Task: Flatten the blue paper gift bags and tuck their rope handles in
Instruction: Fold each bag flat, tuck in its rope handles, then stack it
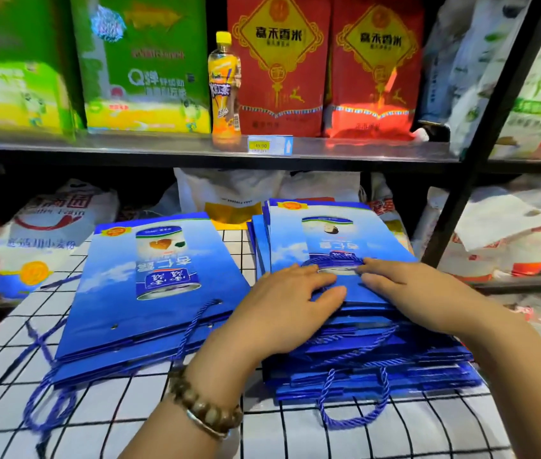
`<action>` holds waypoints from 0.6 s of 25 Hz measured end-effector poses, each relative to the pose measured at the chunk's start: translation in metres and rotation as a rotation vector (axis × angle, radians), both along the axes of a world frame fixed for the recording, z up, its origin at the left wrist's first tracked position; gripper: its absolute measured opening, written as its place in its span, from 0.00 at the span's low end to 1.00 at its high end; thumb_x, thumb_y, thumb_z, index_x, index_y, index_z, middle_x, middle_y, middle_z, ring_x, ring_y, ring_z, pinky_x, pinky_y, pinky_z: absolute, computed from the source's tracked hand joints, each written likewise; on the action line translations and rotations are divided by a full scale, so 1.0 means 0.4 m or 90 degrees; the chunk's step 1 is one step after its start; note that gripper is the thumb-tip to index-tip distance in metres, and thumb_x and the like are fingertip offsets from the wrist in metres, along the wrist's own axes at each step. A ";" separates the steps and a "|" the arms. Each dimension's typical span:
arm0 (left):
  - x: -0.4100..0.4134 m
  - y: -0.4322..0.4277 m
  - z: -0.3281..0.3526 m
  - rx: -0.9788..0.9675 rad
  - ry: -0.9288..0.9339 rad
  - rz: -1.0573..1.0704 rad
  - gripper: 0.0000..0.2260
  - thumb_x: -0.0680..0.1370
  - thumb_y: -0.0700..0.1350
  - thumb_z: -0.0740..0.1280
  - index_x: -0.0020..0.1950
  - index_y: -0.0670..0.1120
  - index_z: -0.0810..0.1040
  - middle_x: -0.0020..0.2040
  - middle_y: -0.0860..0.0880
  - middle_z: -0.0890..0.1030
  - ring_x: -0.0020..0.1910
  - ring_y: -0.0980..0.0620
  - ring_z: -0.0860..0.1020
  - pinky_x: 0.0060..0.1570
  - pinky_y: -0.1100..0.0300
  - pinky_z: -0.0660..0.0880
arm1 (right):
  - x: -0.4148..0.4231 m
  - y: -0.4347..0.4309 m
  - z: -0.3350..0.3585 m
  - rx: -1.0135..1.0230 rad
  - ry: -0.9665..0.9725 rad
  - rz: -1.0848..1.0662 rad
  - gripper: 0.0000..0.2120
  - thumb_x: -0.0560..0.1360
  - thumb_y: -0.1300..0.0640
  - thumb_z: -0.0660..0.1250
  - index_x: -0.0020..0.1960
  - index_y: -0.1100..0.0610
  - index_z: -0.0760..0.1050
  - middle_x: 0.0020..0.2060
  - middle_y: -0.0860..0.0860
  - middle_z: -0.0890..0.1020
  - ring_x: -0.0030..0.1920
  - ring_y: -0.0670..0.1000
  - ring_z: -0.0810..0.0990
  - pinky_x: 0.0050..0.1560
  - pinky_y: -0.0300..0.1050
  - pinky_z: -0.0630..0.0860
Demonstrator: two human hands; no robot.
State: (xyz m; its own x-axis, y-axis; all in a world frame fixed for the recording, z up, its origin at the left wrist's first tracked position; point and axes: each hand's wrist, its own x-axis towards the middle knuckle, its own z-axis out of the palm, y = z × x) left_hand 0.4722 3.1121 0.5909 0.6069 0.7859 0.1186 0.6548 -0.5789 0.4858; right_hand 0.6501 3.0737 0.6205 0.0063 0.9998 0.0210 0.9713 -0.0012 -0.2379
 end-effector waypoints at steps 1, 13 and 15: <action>0.002 0.002 -0.009 -0.016 0.007 0.001 0.20 0.79 0.59 0.52 0.71 0.58 0.64 0.75 0.55 0.59 0.74 0.57 0.54 0.72 0.54 0.52 | 0.000 0.003 -0.011 -0.006 -0.014 -0.008 0.19 0.80 0.46 0.50 0.69 0.45 0.63 0.73 0.42 0.61 0.71 0.44 0.60 0.62 0.37 0.58; -0.038 -0.016 -0.044 -0.110 -0.238 -0.022 0.23 0.75 0.60 0.53 0.70 0.65 0.55 0.74 0.61 0.53 0.74 0.62 0.48 0.74 0.52 0.47 | 0.019 0.012 -0.061 0.103 -0.005 -0.019 0.20 0.77 0.44 0.55 0.67 0.46 0.68 0.68 0.46 0.71 0.66 0.51 0.69 0.59 0.46 0.66; -0.102 -0.059 -0.063 -0.087 -0.332 0.000 0.18 0.74 0.60 0.55 0.63 0.71 0.55 0.71 0.65 0.56 0.72 0.68 0.51 0.73 0.53 0.50 | 0.014 0.000 -0.056 0.267 -0.020 -0.006 0.22 0.75 0.42 0.58 0.62 0.54 0.73 0.59 0.55 0.78 0.59 0.58 0.74 0.55 0.51 0.69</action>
State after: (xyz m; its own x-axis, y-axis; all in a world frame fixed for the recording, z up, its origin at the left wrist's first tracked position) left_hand 0.4313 3.0886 0.5656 0.4941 0.8156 0.3012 0.3066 -0.4876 0.8175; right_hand 0.6557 3.0737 0.5982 0.0090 0.9046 0.4262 0.9784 0.0801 -0.1906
